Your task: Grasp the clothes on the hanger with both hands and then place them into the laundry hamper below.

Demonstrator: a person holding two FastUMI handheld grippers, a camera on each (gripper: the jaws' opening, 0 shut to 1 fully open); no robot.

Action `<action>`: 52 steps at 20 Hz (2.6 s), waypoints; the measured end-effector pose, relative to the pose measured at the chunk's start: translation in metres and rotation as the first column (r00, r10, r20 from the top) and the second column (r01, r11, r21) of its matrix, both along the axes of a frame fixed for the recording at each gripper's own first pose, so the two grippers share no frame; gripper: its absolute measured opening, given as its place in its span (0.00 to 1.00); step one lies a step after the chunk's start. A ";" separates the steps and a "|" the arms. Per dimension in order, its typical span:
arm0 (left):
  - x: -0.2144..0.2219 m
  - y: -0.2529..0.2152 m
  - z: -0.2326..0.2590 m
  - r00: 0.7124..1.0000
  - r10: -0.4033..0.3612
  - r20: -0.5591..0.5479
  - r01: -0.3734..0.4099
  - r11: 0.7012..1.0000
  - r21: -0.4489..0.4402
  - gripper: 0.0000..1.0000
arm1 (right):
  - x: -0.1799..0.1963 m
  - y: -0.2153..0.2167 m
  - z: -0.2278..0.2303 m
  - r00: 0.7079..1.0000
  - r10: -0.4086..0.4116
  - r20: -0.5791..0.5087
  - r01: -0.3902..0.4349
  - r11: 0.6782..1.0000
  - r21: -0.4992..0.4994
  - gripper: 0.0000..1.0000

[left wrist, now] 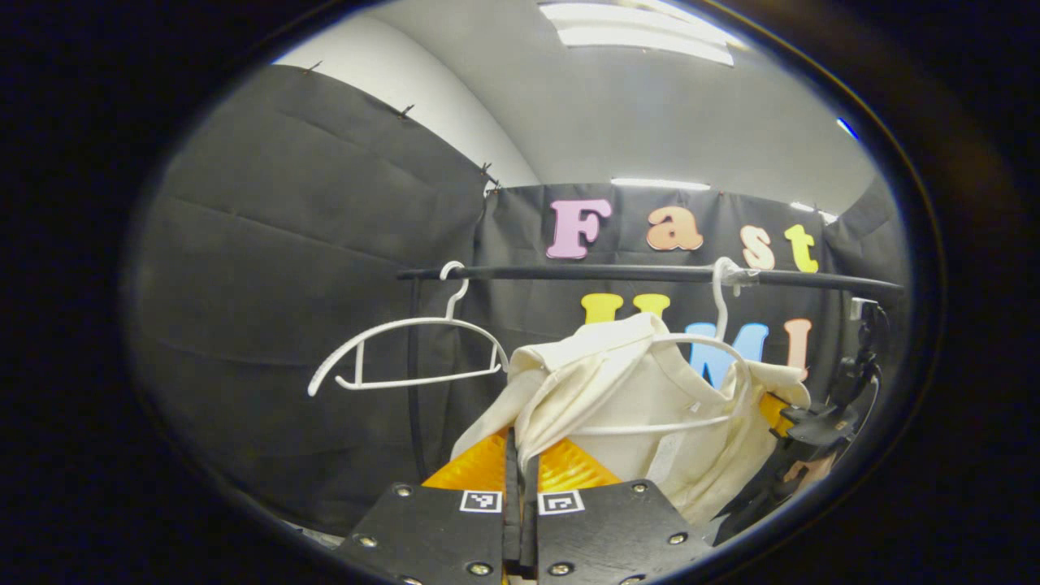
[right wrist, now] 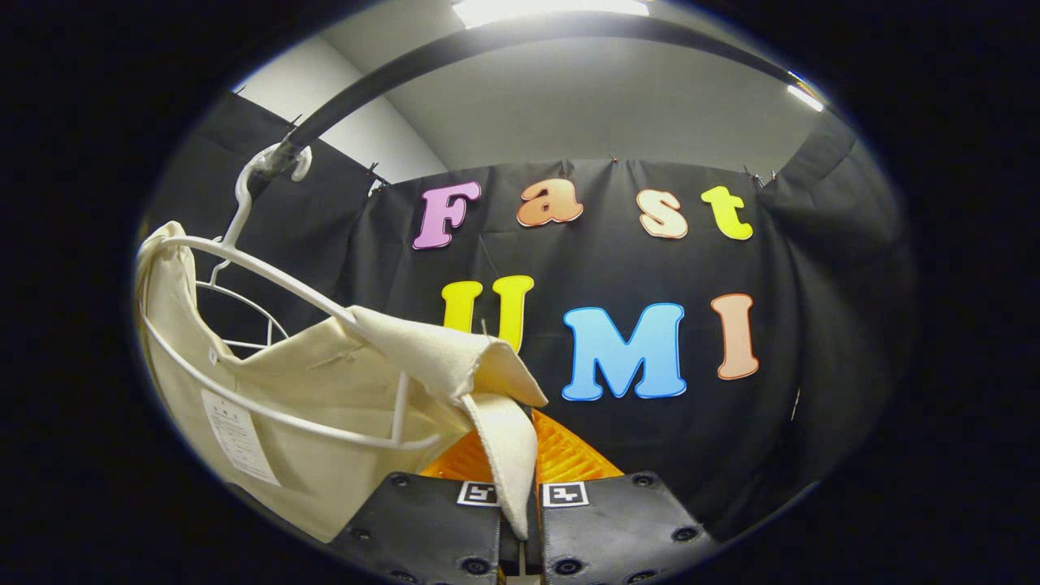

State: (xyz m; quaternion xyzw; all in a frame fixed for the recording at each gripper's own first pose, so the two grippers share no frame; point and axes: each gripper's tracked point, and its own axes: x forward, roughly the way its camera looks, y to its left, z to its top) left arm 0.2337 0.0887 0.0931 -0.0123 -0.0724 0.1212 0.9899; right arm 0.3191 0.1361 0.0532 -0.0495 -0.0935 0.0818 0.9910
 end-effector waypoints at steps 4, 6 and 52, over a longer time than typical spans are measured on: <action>-0.007 -0.022 0.002 0.993 -0.120 -0.015 0.120 0.993 -0.018 0.01 | 0.004 -0.017 0.005 0.999 -0.040 0.022 0.041 0.999 -0.013 0.00; -0.015 -0.029 0.003 0.989 -0.143 -0.045 0.145 0.987 0.062 0.01 | 0.005 -0.019 0.005 0.998 -0.050 0.026 0.050 0.999 -0.013 0.01; 0.031 -0.005 -0.115 0.986 0.018 -0.166 -0.043 0.988 -0.148 0.01 | 0.016 -0.076 -0.127 0.988 -0.003 -0.154 -0.016 0.992 -0.124 0.06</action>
